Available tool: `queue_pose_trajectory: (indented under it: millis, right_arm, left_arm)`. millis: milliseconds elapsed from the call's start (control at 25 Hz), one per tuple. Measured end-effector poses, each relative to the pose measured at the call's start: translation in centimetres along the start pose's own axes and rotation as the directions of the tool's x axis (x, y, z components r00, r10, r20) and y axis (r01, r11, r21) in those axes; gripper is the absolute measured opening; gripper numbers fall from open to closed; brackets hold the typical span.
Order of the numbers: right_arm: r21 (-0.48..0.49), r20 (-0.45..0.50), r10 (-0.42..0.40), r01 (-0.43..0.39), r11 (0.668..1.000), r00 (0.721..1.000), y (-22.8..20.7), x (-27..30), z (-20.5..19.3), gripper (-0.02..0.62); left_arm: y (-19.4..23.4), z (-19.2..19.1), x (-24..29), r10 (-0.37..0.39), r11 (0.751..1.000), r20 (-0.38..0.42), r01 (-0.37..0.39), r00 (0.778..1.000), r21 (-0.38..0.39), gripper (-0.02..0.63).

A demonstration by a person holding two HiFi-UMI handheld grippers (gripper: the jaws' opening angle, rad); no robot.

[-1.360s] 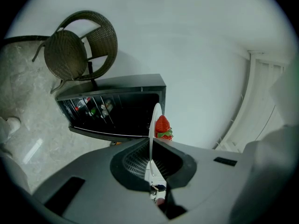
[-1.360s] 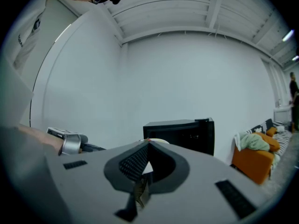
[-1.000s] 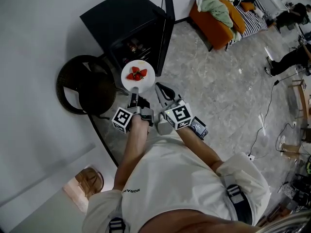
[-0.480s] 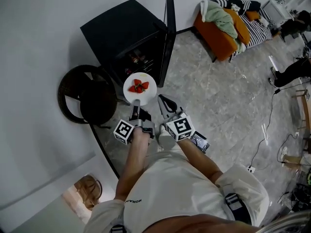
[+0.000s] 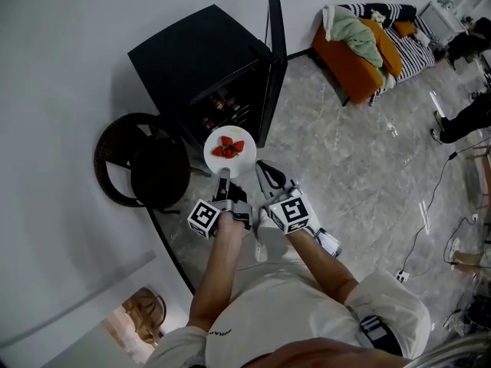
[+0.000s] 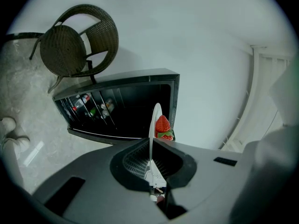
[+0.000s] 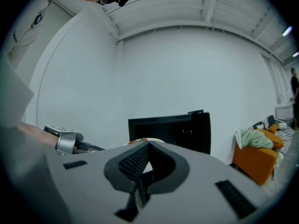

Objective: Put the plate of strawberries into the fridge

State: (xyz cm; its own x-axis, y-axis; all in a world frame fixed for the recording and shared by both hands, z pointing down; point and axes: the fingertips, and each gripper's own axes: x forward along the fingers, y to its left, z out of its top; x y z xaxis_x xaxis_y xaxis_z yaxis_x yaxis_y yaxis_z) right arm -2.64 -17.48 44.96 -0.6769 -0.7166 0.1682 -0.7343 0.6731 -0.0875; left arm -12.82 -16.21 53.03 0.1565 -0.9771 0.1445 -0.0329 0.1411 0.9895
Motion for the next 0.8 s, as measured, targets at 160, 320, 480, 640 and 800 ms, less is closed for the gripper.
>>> queue_pose_trajectory:
  millis: [160, 320, 480, 640, 800]
  right_arm:
    - [-0.011, 0.0, -0.012, 0.012, 1.0, 1.0, -0.6, 0.9, -0.7, 0.012]
    - [0.009, -0.001, -0.011, 0.011, 1.0, 1.0, -1.4, 2.3, -2.1, 0.012]
    - [0.008, 0.002, 0.003, -0.003, 1.0, 1.0, -1.1, 2.7, -2.6, 0.012]
    - [0.008, 0.012, -0.011, 0.011, 1.0, 1.0, -1.9, 3.6, -2.7, 0.012]
    - [0.034, 0.017, -0.025, 0.025, 0.999, 1.0, -2.6, 4.6, -3.4, 0.012]
  left_arm:
    - [0.9, 0.3, 1.0, 0.001, 1.0, 0.016, -0.001, 1.0, -0.017, 0.009]
    - [1.8, 1.1, 2.8, -0.004, 1.0, 0.03, 0.004, 1.0, -0.018, 0.009]
    - [2.8, 1.5, 3.1, -0.004, 1.0, 0.045, 0.003, 0.999, 0.006, 0.009]
    - [3.6, 2.3, 4.0, -0.011, 1.0, 0.072, 0.012, 0.997, -0.014, 0.009]
    - [4.8, 2.8, 4.9, -0.014, 0.999, 0.086, 0.017, 0.996, -0.031, 0.009]
